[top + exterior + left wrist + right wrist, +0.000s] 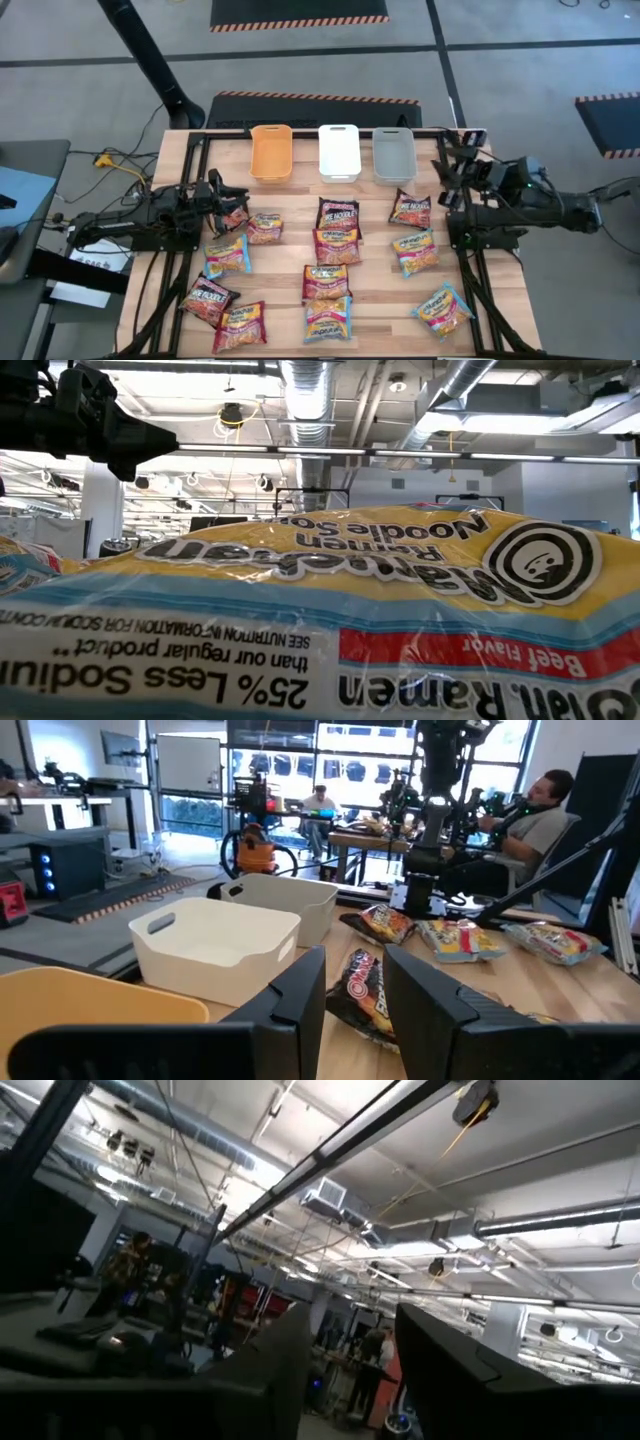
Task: Sort Maruchan noodles
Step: Put the black noodle pack into the gray bin
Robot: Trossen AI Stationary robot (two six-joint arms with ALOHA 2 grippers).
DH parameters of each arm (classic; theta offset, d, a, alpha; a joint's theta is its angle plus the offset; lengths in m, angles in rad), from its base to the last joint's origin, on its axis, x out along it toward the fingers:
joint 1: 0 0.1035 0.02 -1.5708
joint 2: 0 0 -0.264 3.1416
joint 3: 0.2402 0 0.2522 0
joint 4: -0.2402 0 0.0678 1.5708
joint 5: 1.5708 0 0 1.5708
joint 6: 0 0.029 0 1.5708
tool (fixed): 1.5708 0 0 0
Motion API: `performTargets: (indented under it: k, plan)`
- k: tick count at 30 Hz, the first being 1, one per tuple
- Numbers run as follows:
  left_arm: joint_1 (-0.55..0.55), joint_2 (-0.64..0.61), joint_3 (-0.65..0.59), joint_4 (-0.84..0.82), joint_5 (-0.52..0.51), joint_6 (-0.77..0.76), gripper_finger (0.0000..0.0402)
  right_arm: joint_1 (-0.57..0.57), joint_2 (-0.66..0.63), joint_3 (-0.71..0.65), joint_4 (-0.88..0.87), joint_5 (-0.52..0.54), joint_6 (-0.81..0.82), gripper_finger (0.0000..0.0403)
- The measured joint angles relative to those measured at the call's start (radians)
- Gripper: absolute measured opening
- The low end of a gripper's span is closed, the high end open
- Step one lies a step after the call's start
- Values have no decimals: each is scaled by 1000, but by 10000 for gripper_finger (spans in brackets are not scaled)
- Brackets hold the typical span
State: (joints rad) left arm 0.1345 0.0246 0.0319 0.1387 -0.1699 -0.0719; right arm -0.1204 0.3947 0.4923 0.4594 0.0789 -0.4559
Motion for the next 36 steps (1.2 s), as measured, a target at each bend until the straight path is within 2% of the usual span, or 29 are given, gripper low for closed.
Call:
performTargets:
  k: [3, 10, 20, 27, 36]
  plan:
    - [0, 0, 0, 0, 0, 0, 91, 0, 57, 40, -55, 8, 1, 200]
    - [0, 0, 0, 0, 0, -2, 91, 0, 205, 158, -291, 127, 35, 220]
    - [0, 0, 0, 0, 0, -22, 91, -4, 392, 292, -609, 125, 150, 220]
    - [0, 0, 0, 0, 1, -23, 91, -94, 515, 314, -667, -84, 227, 220]
    - [0, 0, 1, -25, 1, -23, 91, -199, 684, 314, -653, -270, 249, 220]
